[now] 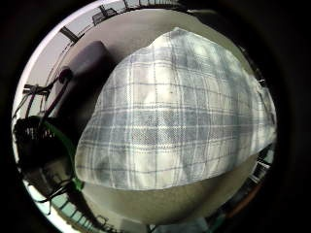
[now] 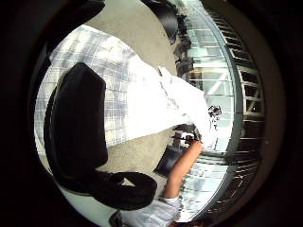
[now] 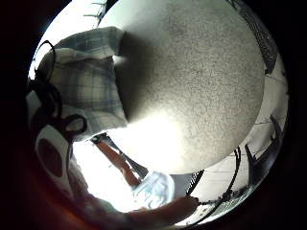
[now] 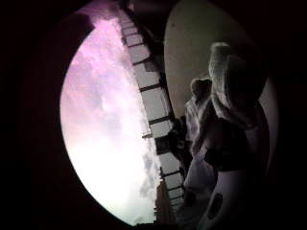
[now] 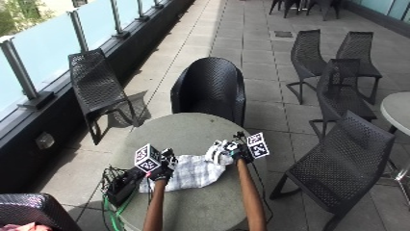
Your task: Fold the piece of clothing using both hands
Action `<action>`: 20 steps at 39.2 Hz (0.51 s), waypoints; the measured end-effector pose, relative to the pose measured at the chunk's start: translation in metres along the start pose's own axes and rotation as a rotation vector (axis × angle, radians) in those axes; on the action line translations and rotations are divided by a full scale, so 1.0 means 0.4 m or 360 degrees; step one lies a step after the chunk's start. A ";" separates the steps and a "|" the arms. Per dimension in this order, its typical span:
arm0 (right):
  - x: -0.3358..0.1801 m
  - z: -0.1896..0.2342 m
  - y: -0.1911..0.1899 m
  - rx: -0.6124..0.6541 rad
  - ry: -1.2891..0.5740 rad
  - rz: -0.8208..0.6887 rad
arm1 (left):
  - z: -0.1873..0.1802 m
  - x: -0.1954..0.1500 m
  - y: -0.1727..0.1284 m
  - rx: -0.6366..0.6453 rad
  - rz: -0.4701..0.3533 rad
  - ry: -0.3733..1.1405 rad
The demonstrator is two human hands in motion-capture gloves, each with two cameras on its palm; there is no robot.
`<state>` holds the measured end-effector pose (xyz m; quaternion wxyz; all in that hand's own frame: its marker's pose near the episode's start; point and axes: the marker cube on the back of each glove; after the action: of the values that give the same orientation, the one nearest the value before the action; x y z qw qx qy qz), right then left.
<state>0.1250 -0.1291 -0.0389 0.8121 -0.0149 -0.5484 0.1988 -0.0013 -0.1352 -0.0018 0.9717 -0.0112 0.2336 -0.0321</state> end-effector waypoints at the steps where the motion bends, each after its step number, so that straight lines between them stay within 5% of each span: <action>1: -0.028 0.015 0.006 -0.0010 0.0005 -0.0037 | -0.014 -0.007 -0.020 0.0059 0.0018 0.0050; 7: -0.156 0.141 0.072 -0.0164 0.0138 0.0095 | -0.118 -0.022 -0.046 0.0387 0.0017 0.0149; 14: -0.287 0.339 0.085 -0.0174 0.0293 -0.0448 | -0.189 -0.032 -0.001 0.0609 -0.0015 -0.0081; 20: -0.288 0.492 0.161 -0.0395 0.0740 -0.0174 | -0.199 -0.055 0.022 0.0643 -0.0038 -0.0115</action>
<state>-0.1082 -0.1471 -0.0780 0.9178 -0.1299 -0.3672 0.0770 -0.0567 -0.1257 -0.0630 0.9615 0.1800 0.1874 -0.0893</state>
